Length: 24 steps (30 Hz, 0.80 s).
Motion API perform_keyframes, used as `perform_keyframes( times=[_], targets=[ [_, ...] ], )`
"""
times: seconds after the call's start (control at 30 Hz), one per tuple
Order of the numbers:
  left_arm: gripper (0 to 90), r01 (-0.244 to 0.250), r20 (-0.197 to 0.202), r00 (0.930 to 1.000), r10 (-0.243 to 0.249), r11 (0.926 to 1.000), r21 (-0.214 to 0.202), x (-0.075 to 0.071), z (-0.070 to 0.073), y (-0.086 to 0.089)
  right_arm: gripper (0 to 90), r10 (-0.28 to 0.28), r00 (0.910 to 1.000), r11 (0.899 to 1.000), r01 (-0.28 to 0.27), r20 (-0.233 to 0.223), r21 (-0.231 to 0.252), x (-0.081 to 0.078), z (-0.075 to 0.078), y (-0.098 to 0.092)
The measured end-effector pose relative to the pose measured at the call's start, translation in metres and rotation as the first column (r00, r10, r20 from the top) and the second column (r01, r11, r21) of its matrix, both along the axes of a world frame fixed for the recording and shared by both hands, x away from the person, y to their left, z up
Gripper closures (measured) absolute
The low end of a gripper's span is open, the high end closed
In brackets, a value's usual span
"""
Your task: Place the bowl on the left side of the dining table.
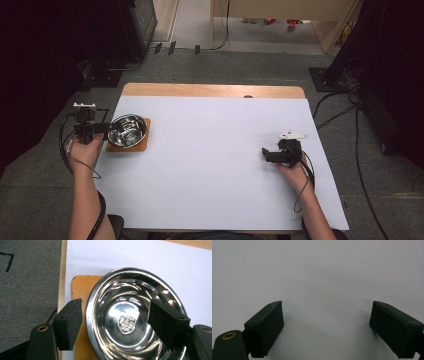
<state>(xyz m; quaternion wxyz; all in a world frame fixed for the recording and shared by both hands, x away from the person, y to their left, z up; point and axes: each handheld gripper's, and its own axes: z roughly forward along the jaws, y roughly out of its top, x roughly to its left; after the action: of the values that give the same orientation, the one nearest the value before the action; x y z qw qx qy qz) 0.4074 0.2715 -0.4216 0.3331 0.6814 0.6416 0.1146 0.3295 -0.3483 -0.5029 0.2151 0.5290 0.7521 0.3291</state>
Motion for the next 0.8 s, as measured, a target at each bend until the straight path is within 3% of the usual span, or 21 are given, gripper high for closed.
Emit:
perform_keyframes(
  times=[0.47,0.67,0.8],
  targets=[
    [28.0,0.057,0.008,0.9984,-0.057,0.9984,-0.009,0.002,0.004,-0.022,11.4,0.001,1.0,1.0,-0.001,0.0,0.0,0.0,0.0,0.0],
    [27.7,0.104,0.015,0.9945,-0.104,0.9946,0.003,0.002,0.004,-0.039,11.4,0.0,1.0,1.0,0.0,0.0,0.0,0.0,0.0,0.0],
    [27.5,0.129,0.027,0.9914,-0.128,0.9916,-0.014,0.002,0.005,-0.047,11.4,0.0,1.0,1.0,0.0,0.0,0.0,0.0,0.0,0.0]
  ],
)
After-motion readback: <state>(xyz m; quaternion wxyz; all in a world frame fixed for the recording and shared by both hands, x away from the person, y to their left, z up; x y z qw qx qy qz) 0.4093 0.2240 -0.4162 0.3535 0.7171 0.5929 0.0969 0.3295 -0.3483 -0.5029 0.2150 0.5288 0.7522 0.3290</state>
